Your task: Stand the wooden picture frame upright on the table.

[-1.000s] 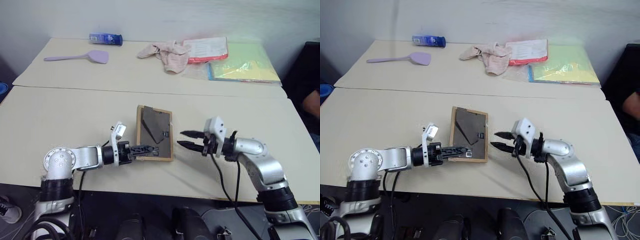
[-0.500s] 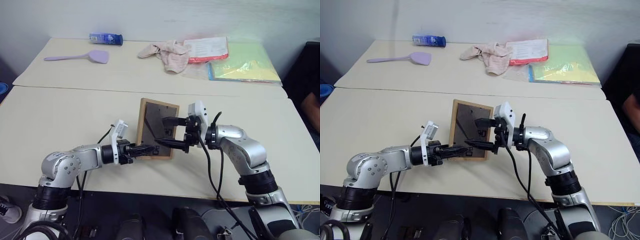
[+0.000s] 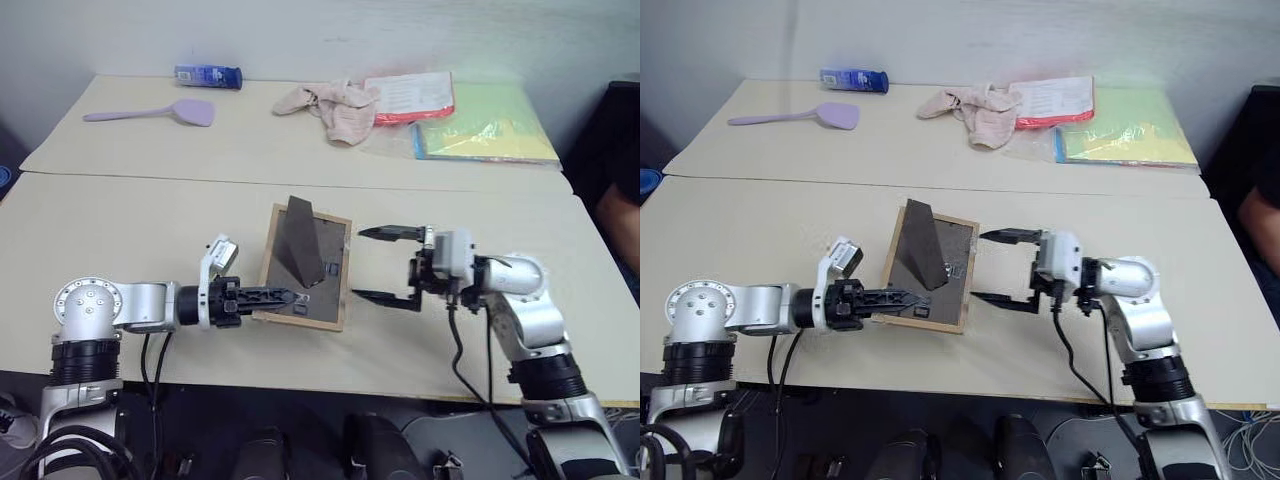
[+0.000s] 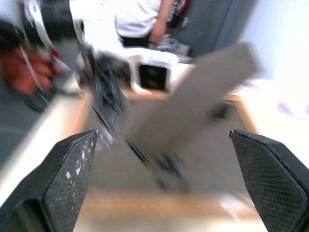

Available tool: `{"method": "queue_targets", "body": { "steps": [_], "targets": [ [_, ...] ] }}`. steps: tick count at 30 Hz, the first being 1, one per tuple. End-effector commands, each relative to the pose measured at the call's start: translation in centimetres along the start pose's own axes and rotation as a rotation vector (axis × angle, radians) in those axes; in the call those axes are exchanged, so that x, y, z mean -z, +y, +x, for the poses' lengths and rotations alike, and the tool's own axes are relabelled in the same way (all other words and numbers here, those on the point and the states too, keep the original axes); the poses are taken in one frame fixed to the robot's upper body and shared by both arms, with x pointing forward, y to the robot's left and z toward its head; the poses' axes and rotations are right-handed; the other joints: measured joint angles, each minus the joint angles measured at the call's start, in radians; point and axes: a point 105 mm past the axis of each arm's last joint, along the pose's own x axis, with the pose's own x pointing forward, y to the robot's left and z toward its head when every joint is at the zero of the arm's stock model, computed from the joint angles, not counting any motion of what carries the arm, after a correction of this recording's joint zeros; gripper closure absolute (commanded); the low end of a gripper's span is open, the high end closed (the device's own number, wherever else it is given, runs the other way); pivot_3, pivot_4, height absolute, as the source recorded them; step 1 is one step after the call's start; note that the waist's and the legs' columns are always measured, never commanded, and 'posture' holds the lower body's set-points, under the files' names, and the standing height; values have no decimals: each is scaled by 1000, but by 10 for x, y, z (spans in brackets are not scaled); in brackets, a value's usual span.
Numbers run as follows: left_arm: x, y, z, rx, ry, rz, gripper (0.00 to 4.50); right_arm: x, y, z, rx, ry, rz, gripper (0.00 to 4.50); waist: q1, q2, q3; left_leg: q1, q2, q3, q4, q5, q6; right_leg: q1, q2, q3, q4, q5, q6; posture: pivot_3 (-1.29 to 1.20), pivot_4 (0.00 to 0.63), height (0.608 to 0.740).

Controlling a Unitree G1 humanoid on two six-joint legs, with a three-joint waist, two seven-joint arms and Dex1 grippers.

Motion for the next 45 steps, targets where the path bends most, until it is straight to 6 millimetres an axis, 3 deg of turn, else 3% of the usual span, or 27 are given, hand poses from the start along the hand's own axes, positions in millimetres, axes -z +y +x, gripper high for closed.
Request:
{"method": "queue_targets", "body": {
  "steps": [1,10,13,17,20,22,24,25,28,31,32,34,37,41,45],
  "targets": [
    [-1,-17,-4,95,-3,-21,3216,3,0,-6,-68,59,-298,33,-1,0,0,0,0,0,0,0,0,0,0,0,0,0,0,0,150,740],
    [1,-26,8,129,26,-35,3216,14,2,35,-8,12,-678,33,-5,1,0,2,1,0,1,1,-2,0,0,1,0,0,-1,0,150,740],
    [2,-27,9,130,32,-32,3216,19,4,41,28,3,-684,619,-4,1,0,2,0,0,1,1,-2,0,0,1,0,0,-1,0,150,740],
    [0,-30,7,143,19,-18,3216,26,-1,42,86,22,-655,2020,-3,1,0,1,0,0,1,1,-2,0,0,1,0,0,-1,0,150,740],
    [1,-40,3,160,7,37,2199,29,-4,41,118,32,-635,2447,-4,1,0,1,1,0,1,1,-2,1,1,0,0,0,-1,0,150,740],
    [0,-43,-3,135,-24,80,1579,26,-8,41,145,20,-619,2967,-5,1,1,1,1,0,1,1,-2,0,0,1,0,-1,-1,0,150,740],
    [-11,-51,-18,71,-156,175,888,21,-11,41,171,-4,-589,3270,-13,2,1,1,1,0,1,1,-2,0,1,1,0,-1,-1,0,150,740],
    [-19,-52,-31,22,-237,208,591,20,-14,41,194,-18,-528,3269,-16,2,1,1,1,0,0,1,-2,0,1,1,0,-1,-1,0,150,740],
    [-39,-57,-75,-134,-442,421,580,18,-12,36,207,-72,-282,3269,-23,2,2,1,2,-1,0,2,-3,0,1,0,-1,-1,-2,0,150,740],
    [-36,-60,-87,-206,-431,622,580,13,-13,29,234,-143,-41,3269,-19,3,2,1,1,-2,0,2,-3,1,0,-1,-1,-2,-3,0,150,740],
    [-36,-48,-93,-312,-406,797,415,21,-12,25,232,-142,189,3270,-16,3,2,1,1,-2,0,2,-3,0,0,-1,-1,-2,-3,0,150,740],
    [-23,-31,-90,-416,-242,1056,11,30,-2,23,195,-135,500,3270,-9,5,2,1,1,-1,-1,1,-2,1,0,-1,-2,-2,-3,0,150,740],
    [-9,-20,-80,-382,-163,1208,0,36,-2,21,215,-96,710,3270,2,5,2,1,1,-2,-2,1,-2,0,-1,-1,-4,-2,-4,0,150,740],
    [6,-11,-65,-322,-113,1283,0,50,1,19,250,8,821,3270,0,5,2,-1,1,-1,-4,0,-1,-2,-2,-1,-5,-2,-4,0,150,740],
    [6,-6,-60,-317,-105,1305,0,61,14,21,215,92,858,3270,0,5,2,0,1,-1,-6,0,-1,-2,-2,-1,-6,-2,-4,0,150,740]
  ]
}}
